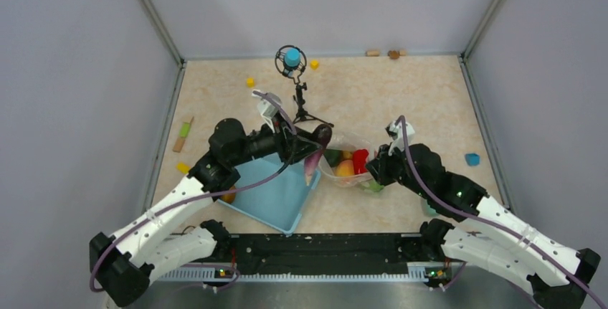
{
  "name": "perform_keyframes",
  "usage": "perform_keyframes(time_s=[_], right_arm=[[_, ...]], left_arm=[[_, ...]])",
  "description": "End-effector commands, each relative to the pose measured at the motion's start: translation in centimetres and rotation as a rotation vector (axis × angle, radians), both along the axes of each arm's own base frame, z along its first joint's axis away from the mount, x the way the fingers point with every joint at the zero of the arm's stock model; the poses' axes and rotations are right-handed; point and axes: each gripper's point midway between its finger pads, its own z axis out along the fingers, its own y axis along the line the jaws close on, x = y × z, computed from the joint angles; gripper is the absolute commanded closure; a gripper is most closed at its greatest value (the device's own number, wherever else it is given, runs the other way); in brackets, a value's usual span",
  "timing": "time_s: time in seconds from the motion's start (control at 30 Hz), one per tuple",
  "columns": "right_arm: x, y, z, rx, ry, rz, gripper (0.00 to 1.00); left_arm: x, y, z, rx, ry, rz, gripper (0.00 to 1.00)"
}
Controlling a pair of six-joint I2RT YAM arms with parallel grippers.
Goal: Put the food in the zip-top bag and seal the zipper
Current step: Place the fake vegetable in the zipper food storage bag.
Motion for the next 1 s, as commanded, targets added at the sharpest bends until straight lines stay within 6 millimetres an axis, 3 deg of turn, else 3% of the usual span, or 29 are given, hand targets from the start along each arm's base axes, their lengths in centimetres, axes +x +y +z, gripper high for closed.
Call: perform_keyframes(time_s=[0.0, 0.13, 0.27, 0.4, 0.7, 0.97], right_arm=[[0.1, 0.4, 1.4, 0.044, -0.044, 0.021, 0.90], [0.0, 0.6, 1.5, 0.052, -0.048, 0.032, 0.90], [-0.1, 0.7, 1.5, 0.059, -0.045, 0.040, 0.91], [-0.3, 0.7, 1.9, 0.076, -0.049, 0.046, 0.91], [-0.4, 0.7, 2.1, 0.088, -0.052, 0.047, 0.91], [-0.5, 0.8, 2.2, 0.093, -0.052, 0.048, 0.91]], left_arm=[[-3.5, -2.5, 7.8, -0.087, -0.452, -0.276, 1.00], [-4.5, -5.2, 8.0, -0.075, -0.615, -0.397, 1.00], [-4.9, -8.5, 6.0, 0.008, -0.715, -0.511, 1.00], [-5.2, -10.0, 4.1, 0.034, -0.744, -0.628, 1.00], [-3.4, -11.3, -0.2, 0.107, -0.744, -0.635, 1.00], [-2.4, -11.1, -3.6, 0.149, -0.687, -0.677, 1.00]])
